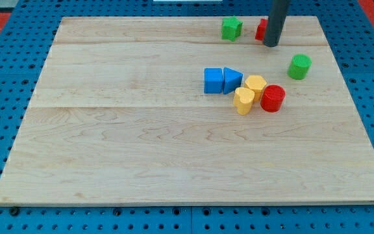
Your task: Move green circle to the bottom of red star
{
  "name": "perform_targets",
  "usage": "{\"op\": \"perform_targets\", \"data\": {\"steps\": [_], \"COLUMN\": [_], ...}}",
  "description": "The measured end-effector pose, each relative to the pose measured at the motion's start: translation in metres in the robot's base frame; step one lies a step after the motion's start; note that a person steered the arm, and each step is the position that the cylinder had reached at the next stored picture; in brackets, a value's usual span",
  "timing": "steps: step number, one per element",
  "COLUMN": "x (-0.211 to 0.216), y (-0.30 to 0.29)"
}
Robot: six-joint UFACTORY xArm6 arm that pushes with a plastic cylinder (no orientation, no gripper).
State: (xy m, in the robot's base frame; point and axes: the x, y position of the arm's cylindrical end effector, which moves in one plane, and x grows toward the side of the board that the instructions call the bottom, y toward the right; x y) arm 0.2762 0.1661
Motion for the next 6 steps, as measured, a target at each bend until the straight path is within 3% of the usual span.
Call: {"op": "perform_targets", "data": {"steps": [1, 2, 3, 4, 5, 6], "x": [-0.023, -0.001, 0.055, 0.096, 0.089, 0.051], "y": [0.004, 0.047, 0.126, 0.097, 0.036, 0.006]}}
